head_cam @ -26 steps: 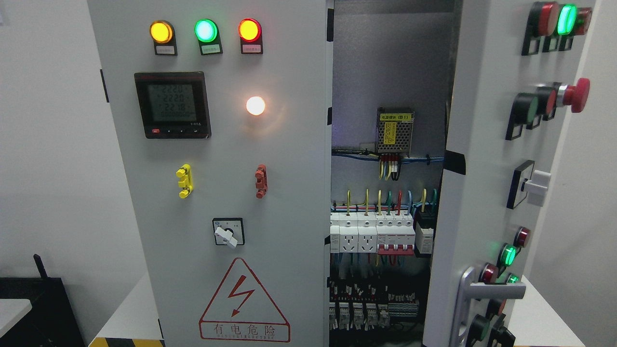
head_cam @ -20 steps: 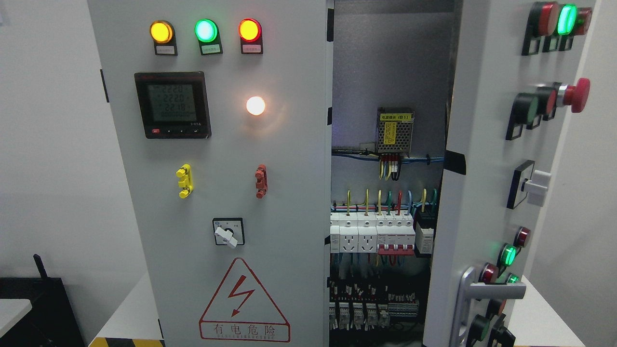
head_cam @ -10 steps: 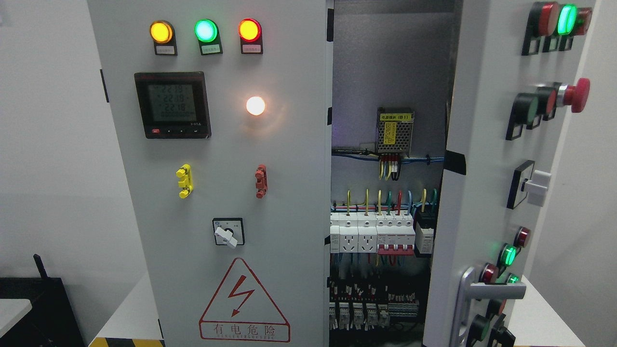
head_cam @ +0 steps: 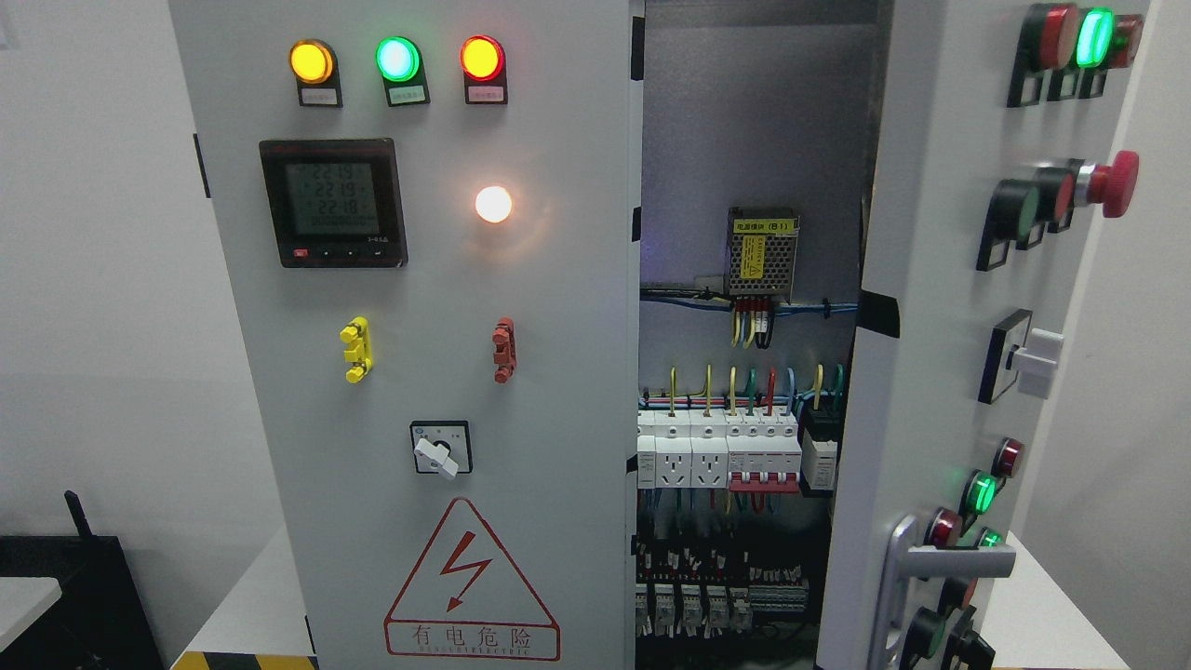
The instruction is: Open door with both hands
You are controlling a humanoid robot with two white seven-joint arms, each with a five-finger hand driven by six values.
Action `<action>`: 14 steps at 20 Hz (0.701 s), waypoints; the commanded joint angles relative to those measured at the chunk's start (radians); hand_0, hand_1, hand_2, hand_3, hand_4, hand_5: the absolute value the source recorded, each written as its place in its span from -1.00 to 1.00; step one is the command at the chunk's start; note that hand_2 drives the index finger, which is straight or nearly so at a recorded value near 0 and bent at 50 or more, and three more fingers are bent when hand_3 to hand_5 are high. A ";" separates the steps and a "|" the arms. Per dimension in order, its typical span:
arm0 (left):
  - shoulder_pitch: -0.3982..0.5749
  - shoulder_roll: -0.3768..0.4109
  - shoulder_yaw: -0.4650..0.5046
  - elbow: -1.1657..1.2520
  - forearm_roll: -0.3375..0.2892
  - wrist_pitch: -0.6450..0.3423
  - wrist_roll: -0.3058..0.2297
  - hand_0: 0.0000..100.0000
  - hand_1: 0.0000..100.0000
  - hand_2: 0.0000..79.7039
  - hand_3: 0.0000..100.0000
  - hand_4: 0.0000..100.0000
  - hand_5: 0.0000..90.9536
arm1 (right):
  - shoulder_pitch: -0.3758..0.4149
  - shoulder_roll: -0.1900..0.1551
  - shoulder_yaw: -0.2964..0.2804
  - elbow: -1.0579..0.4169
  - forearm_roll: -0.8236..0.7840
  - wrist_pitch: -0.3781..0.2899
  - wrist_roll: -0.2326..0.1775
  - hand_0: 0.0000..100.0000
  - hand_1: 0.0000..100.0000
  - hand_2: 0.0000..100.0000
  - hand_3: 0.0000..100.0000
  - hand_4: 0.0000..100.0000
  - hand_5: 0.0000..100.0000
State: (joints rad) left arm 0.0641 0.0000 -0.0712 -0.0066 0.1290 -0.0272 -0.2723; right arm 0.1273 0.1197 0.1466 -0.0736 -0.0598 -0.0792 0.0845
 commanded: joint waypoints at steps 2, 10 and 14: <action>0.089 -0.012 -0.032 -0.271 -0.009 0.001 -0.056 -1.00 -1.00 -1.00 -1.00 -1.00 -1.00 | 0.000 0.000 0.001 0.000 0.000 -0.001 0.000 -0.23 -1.00 -1.00 -1.00 -1.00 -1.00; 0.522 0.182 0.229 -1.410 0.068 0.003 -0.237 -1.00 -1.00 -1.00 -1.00 -1.00 -1.00 | 0.000 0.000 0.001 0.000 0.000 -0.001 0.000 -0.23 -1.00 -1.00 -1.00 -1.00 -1.00; 0.557 0.447 0.307 -1.636 0.467 0.000 -0.260 -1.00 -1.00 -1.00 -1.00 -1.00 -1.00 | 0.000 0.000 0.001 0.000 0.000 -0.001 0.000 -0.23 -1.00 -1.00 -1.00 -1.00 -1.00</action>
State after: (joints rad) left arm 0.4871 0.1346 0.0373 -0.8267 0.2792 -0.0183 -0.5124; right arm 0.1273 0.1197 0.1468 -0.0736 -0.0598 -0.0792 0.0845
